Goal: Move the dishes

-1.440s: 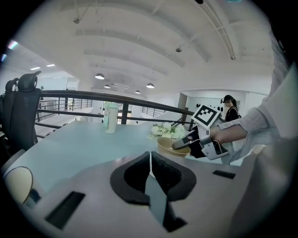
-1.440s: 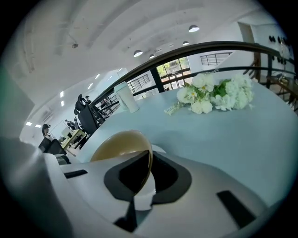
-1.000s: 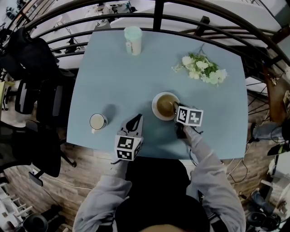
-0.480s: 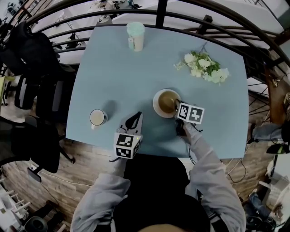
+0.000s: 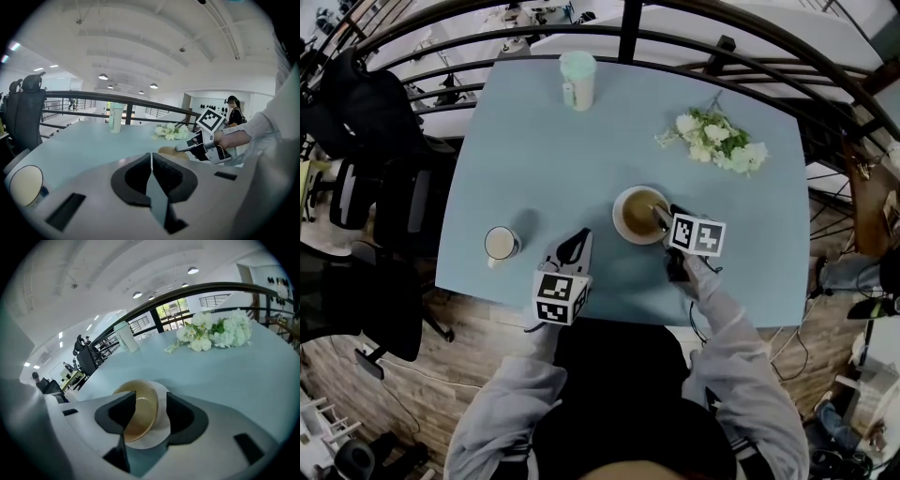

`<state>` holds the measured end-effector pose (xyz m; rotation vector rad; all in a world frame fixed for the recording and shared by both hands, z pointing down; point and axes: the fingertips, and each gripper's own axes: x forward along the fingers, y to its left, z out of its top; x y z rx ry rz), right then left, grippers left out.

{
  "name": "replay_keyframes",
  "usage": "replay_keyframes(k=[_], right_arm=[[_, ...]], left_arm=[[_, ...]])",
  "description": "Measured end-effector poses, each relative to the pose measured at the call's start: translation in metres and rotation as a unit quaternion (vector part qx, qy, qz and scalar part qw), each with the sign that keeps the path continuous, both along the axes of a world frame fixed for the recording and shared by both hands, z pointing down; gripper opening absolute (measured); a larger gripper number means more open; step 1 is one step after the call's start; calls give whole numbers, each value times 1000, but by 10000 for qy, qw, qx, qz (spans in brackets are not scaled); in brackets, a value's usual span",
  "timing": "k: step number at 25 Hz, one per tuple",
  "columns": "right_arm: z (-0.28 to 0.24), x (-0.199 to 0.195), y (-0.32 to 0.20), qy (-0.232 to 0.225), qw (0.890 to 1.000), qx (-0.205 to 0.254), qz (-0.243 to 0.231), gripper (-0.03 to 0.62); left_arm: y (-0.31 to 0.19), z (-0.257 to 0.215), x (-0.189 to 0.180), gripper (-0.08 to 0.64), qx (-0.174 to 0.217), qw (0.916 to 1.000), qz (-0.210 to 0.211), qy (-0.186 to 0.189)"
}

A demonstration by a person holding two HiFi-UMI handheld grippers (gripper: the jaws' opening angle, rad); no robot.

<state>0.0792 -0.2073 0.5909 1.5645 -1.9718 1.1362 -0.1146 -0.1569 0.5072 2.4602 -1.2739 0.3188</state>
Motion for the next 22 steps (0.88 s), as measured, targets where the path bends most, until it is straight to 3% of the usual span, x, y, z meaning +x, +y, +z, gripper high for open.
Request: replay_keyframes(k=[7, 14, 22], right_arm=[[-51, 10, 3, 371, 9954, 771, -436, 231], [-67, 1, 19, 41, 9922, 1006, -735, 298], [-77, -45, 19, -439, 9790, 1178, -1604, 316]], left_arm=[[-6, -17, 1, 25, 191, 9998, -23, 12], [-1, -19, -1, 25, 127, 9996, -241, -9], [13, -15, -11, 25, 56, 9964, -847, -29]])
